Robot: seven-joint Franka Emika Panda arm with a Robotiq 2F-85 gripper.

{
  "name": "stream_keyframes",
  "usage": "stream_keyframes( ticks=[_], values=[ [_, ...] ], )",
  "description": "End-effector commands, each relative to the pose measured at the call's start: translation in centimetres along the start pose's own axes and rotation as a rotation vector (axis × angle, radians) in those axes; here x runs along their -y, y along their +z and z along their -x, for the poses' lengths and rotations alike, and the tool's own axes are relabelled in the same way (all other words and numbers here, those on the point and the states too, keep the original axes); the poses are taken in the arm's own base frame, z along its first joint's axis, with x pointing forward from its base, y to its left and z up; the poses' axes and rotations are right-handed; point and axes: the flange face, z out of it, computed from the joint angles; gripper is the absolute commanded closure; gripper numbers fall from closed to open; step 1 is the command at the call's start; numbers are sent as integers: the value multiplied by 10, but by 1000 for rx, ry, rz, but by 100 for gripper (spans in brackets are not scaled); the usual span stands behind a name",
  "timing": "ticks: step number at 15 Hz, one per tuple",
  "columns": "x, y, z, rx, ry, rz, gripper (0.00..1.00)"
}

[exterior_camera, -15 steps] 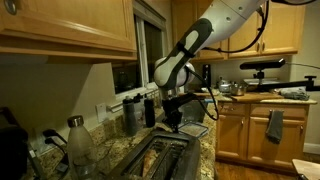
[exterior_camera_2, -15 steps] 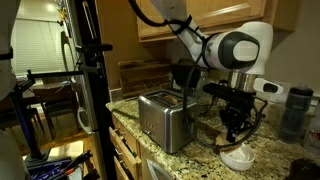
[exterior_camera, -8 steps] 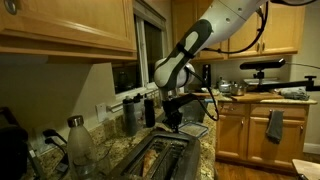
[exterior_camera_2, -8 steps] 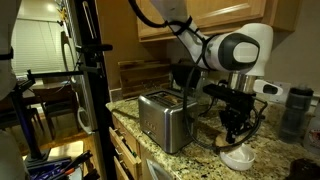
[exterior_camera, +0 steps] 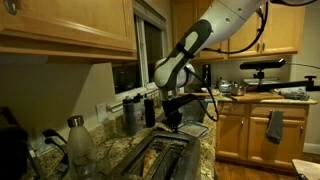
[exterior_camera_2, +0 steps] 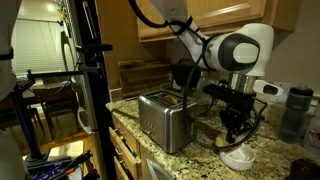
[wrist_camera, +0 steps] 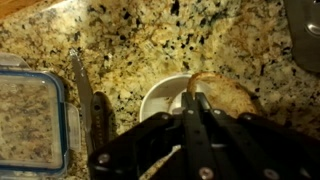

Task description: Place the slices of bread in the toaster

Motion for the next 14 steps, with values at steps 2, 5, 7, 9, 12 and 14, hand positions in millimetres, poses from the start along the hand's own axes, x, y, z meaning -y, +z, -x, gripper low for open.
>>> stream_keyframes(
  ticks=[2,5,7,9,12,14],
  values=[
    [-4,5,-7,-27,14,-22,92],
    [-5,9,-10,-33,17,-25,92],
    [-5,13,-13,-34,17,-25,92],
    [-5,17,-14,-34,17,-26,92],
    [-6,21,-16,-31,18,-27,91],
    [-7,23,-17,-31,19,-31,91]
  ],
)
